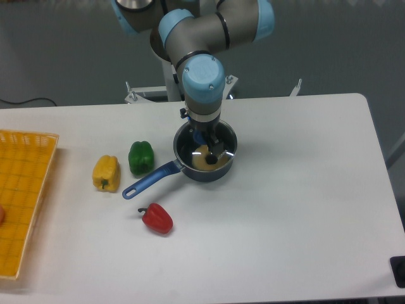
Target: Close the pot lid
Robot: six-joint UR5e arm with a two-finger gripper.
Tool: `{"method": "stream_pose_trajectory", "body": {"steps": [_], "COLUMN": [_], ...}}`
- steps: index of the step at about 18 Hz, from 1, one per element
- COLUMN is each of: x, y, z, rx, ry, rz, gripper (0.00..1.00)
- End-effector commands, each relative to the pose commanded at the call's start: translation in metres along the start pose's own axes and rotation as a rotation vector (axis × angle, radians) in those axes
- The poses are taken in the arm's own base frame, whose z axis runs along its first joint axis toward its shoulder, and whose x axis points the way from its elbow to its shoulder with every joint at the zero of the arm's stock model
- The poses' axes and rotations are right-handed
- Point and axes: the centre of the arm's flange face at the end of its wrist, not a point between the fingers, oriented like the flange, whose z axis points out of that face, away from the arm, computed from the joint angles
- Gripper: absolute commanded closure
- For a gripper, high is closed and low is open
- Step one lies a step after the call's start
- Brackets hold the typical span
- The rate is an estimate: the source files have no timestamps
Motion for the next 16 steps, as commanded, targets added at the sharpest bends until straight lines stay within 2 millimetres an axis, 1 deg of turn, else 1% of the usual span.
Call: {"method": "stream_pose_trajectory", "body": {"steps": [2,4,5,6,8,10,11,12,13,15,16], "x": [-0.009,-0.020,-0.027,-0.036,-0.055,-0.065,-0.074,-0.083,-0.087,-0.093,-0.096], "y": [0.009,0.021,0.035,0.052,0.089,0.144,0.170,0.192,0.210,0.236,0.246], "z": [-0.019,-0.042,-0.051,-0.063,-0.073,-0.087,-0.091,-0.089,-0.085,-0.081,-0.078], "rx": [0.008,0.018,0.026,0.030,0.042,0.066,0.075,0.082,0.081,0.064,0.058], "ry": [-0.037,-0.086,-0.112,-0.140,-0.163,-0.203,-0.223,-0.236,-0.243,-0.275,-0.280], "rz": [-0.018,-0.037,-0.053,-0.061,-0.027,0.008,0.037,0.055,0.064,0.082,0.097], "gripper": [0.00,0.00,0.00,0.00,0.00,0.00,0.00,0.00,0.00,0.00,0.00]}}
